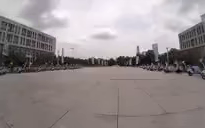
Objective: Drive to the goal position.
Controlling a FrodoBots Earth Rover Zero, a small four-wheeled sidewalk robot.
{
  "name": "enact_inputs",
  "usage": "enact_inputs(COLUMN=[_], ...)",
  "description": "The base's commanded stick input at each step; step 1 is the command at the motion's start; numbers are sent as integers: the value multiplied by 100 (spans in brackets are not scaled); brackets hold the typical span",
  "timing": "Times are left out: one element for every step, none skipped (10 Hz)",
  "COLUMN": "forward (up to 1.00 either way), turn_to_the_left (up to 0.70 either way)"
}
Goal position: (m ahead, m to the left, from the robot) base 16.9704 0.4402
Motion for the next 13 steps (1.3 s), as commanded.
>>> enact_inputs(forward=[45,45,45,45,45,45,45,45,45,45,45,45,45], turn_to_the_left=[0,0,0,0,0,0,0,0,0,0,0,0,0])
